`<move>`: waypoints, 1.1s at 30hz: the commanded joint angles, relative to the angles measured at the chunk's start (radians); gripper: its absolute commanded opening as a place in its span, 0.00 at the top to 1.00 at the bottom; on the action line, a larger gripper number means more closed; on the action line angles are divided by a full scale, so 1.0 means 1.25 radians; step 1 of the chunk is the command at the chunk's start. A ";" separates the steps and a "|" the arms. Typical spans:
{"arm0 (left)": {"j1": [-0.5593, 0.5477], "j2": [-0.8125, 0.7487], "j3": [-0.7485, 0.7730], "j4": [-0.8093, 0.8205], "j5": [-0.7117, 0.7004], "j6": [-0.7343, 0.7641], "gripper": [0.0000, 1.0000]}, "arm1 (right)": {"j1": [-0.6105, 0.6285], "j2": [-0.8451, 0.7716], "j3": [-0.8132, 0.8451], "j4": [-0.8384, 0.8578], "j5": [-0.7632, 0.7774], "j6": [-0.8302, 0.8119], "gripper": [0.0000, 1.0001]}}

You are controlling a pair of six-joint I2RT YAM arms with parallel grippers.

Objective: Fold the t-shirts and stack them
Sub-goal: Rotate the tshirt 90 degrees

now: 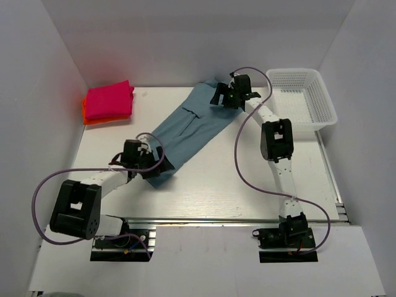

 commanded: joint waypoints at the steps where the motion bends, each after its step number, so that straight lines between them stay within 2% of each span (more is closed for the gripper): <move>1: -0.108 0.106 -0.103 -0.285 0.212 -0.003 0.00 | -0.002 0.111 0.183 -0.013 -0.072 -0.049 0.09; 2: -0.172 0.092 -0.096 -0.286 0.233 0.005 0.00 | 0.000 0.101 0.133 0.064 -0.069 -0.045 0.09; 4: -0.230 0.058 -0.096 -0.277 0.306 0.005 0.00 | -0.002 0.044 0.042 0.185 -0.076 -0.010 0.09; 6: -0.306 0.038 -0.055 -0.277 0.315 0.005 0.00 | -0.001 0.031 0.047 0.237 -0.087 0.003 0.09; 9: -0.388 0.003 0.028 -0.284 0.286 0.005 0.00 | 0.003 0.019 0.120 0.184 -0.114 -0.007 0.09; 11: -0.421 -0.029 0.063 -0.271 0.248 0.016 0.00 | 0.006 -0.031 0.122 0.158 -0.129 -0.034 0.09; 13: -0.453 -0.094 0.063 -0.221 0.248 0.016 0.00 | 0.011 -0.070 0.075 0.141 -0.123 -0.084 0.09; 14: -0.453 -0.113 0.086 -0.221 0.248 0.042 0.00 | 0.018 -0.141 0.057 0.127 -0.106 -0.094 0.09; 16: -0.463 -0.168 0.126 -0.253 0.196 0.066 0.00 | 0.036 -0.161 0.009 0.051 -0.074 -0.154 0.09; 18: -0.471 -0.208 0.177 -0.315 0.064 0.077 0.00 | 0.065 -0.207 0.004 -0.010 -0.013 -0.182 0.09; 19: -0.471 -0.227 0.207 -0.339 -0.072 0.077 0.00 | 0.071 -0.215 -0.007 -0.107 0.007 -0.181 0.09; 21: -0.462 -0.273 0.231 -0.415 -0.240 -0.002 0.00 | 0.101 -0.266 -0.036 -0.163 0.089 -0.169 0.09; 22: -0.452 -0.282 0.254 -0.446 -0.399 -0.051 0.00 | 0.125 -0.300 -0.117 -0.219 0.108 -0.162 0.09; 24: -0.444 -0.289 0.275 -0.539 -0.519 -0.177 0.00 | 0.171 -0.376 -0.194 -0.226 0.182 -0.132 0.09; 25: -0.444 -0.290 0.282 -0.557 -0.593 -0.199 0.00 | 0.199 -0.393 -0.308 -0.220 0.188 -0.125 0.09; 28: -0.435 -0.290 0.282 -0.581 -0.652 -0.221 0.00 | 0.264 -0.474 -0.481 -0.182 0.227 -0.080 0.09; 30: -0.426 -0.297 0.282 -0.592 -0.673 -0.238 0.00 | 0.297 -0.521 -0.572 -0.139 0.203 -0.046 0.09; 31: -0.417 -0.297 0.274 -0.592 -0.695 -0.272 0.00 | 0.317 -0.528 -0.595 -0.120 0.136 -0.054 0.09; 33: -0.407 -0.304 0.249 -0.579 -0.695 -0.273 0.00 | 0.342 -0.539 -0.658 -0.064 0.101 -0.076 0.09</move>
